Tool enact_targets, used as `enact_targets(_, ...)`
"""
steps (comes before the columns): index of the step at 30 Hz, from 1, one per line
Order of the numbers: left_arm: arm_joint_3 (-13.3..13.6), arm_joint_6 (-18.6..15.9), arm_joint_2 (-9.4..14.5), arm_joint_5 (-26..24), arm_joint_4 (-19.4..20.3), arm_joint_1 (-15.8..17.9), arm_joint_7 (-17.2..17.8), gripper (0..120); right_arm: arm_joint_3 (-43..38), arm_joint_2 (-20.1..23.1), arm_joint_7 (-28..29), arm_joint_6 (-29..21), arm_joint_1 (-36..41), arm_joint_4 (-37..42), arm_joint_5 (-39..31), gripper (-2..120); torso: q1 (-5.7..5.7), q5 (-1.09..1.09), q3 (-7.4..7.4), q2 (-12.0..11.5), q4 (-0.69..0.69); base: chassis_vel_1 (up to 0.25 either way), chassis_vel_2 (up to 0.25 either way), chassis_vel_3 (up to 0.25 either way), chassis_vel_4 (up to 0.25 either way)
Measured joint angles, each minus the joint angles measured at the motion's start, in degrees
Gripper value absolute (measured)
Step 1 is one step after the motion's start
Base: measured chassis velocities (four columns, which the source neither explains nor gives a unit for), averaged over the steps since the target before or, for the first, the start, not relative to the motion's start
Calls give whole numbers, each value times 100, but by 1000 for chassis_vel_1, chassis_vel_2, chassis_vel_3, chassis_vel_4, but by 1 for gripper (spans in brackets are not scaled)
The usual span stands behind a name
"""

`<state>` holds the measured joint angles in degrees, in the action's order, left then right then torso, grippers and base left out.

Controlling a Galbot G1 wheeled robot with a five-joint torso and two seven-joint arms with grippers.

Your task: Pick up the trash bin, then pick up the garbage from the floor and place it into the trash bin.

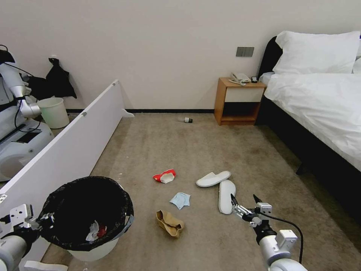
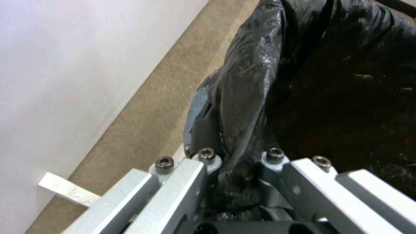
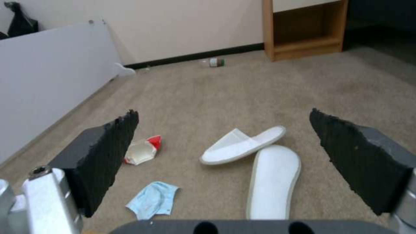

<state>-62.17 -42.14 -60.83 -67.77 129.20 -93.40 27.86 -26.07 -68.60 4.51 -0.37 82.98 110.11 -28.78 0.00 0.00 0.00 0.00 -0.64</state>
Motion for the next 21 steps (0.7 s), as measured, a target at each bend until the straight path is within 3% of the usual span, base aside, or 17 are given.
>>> enact_targets(10, 33, 0, 9, -10, -2, 34, 8, 4, -6, 4, -35, -2, -18, -45, -26, 100, 0, 0, 0, 0, 0, 0, 0, 0, 0)
enact_targets(21, 49, 0, 25, -17, -39, 84, 16, 4, 0, 38, -59, -1, -26, -60, -61, 100, 1, 0, 1, 0, -1, -65, 61, 63, -70)
